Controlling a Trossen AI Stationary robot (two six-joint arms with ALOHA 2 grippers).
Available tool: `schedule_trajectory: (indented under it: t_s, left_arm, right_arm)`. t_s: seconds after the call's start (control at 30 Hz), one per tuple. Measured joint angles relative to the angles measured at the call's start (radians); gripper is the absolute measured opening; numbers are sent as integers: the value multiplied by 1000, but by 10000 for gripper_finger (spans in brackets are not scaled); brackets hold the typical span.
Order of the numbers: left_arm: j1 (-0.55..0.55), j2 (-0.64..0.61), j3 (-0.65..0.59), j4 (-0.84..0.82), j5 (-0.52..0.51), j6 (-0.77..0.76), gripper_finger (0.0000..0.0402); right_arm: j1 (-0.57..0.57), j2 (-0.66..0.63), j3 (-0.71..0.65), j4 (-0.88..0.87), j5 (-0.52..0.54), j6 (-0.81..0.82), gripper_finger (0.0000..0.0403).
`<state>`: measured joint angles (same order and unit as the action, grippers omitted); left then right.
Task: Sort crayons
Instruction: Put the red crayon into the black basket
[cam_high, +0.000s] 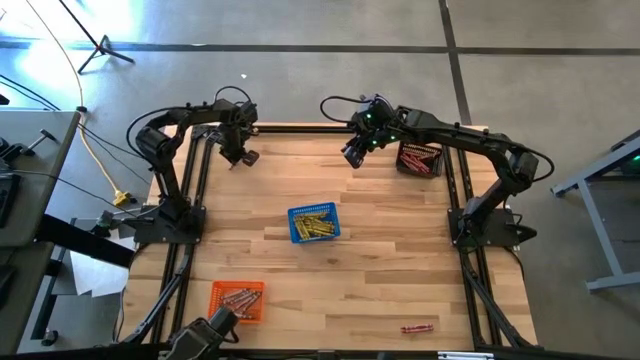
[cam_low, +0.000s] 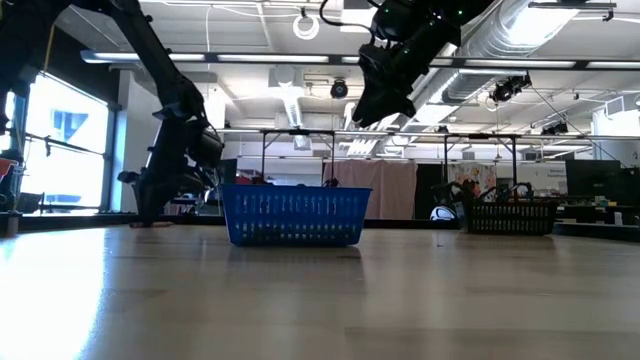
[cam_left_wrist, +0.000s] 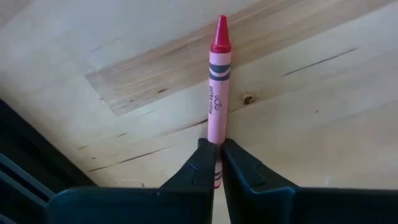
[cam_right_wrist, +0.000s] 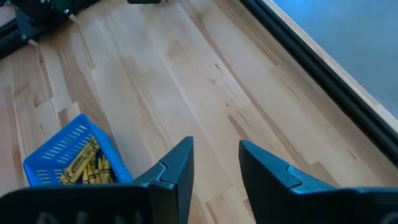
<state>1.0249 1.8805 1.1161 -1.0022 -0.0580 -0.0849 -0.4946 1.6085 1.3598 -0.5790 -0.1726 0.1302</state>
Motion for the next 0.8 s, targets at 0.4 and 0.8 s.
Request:
schedule_trajectory:
  t_s: [0.4,0.8]
  left_arm:
    - [-113,-319,-2,91,278,-61,1]
    - [-467,-529,0,784,199,-349,0]
  right_arm:
    - [0,0,0,145,2,105,112]
    - [103,0,0,622,39,286,112]
